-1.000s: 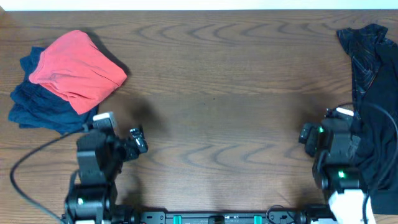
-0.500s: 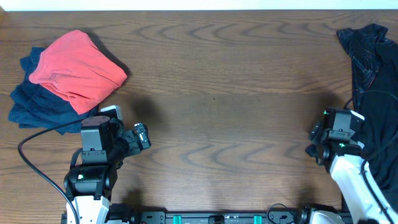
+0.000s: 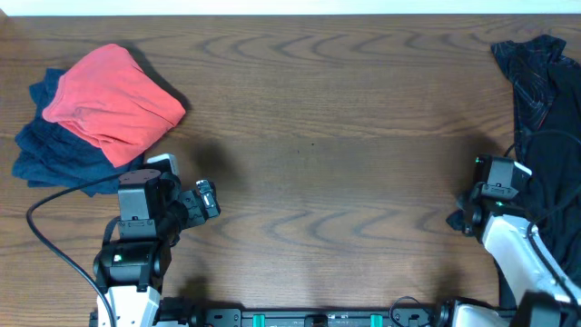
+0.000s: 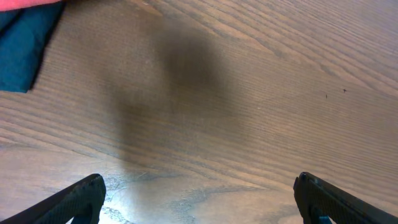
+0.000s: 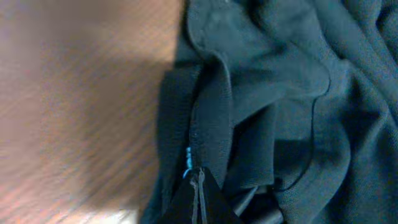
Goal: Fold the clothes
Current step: 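Reach the right gripper to the black shirt edge and grasp it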
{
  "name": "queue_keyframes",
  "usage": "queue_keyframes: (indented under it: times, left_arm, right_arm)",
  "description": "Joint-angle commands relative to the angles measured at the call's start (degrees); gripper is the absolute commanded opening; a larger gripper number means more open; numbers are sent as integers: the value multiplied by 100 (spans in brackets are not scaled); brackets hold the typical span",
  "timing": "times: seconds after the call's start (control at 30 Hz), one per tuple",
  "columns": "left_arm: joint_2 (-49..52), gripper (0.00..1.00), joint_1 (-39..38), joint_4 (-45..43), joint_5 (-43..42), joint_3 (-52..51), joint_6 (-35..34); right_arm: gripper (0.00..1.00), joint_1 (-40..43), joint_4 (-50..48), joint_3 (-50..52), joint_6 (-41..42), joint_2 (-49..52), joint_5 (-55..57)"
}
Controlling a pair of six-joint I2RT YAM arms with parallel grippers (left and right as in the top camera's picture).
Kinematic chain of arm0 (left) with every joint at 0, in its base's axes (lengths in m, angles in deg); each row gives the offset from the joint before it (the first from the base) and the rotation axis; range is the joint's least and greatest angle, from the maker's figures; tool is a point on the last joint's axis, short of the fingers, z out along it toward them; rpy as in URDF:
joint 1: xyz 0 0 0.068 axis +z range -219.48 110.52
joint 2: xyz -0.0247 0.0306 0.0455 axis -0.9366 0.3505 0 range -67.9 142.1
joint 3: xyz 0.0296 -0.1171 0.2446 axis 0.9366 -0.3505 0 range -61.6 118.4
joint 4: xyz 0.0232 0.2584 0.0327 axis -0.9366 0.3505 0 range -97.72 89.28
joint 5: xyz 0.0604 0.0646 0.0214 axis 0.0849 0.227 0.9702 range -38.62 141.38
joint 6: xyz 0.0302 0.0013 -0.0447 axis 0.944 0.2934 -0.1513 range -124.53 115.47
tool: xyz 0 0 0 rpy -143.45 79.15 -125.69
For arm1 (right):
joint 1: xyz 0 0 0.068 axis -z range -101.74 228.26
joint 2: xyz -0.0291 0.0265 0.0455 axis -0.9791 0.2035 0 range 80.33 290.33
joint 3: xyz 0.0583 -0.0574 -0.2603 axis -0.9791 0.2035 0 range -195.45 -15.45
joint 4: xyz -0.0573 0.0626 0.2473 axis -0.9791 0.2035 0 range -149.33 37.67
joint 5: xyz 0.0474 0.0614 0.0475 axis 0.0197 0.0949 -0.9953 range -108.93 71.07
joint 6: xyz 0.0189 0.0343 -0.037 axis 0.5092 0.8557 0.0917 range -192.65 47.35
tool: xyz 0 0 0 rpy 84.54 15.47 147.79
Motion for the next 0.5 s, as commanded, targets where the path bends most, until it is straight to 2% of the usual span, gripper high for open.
queue_keyframes:
  times: [0.0,0.17,0.27,0.33,0.37,0.47]
  left_arm:
    - [-4,98,24,0,-74,120,-13]
    - [-4,98,24,0,-74,120,-13]
    - [-4,98,24,7,-74,120,-13]
    - [-4,98,24,24,-74,120,-13]
    - [-4,98,24,24,-74,120,-13]
    - [-4,98,24,22,-74,120,-13]
  right_arm:
    - [1,68,114,-538,-417,-599,-396]
    - [1,63,243,-1207,-846,-1322,-1517]
    - [4,66,365,-1257,-750,-1436,-1456]
    - [28,70,649,-1217,-527,-1340,-1051]
    - [35,72,809,-1185,-378,-1257,-813]
    - [47,96,1115,-984,162,-881,-247]
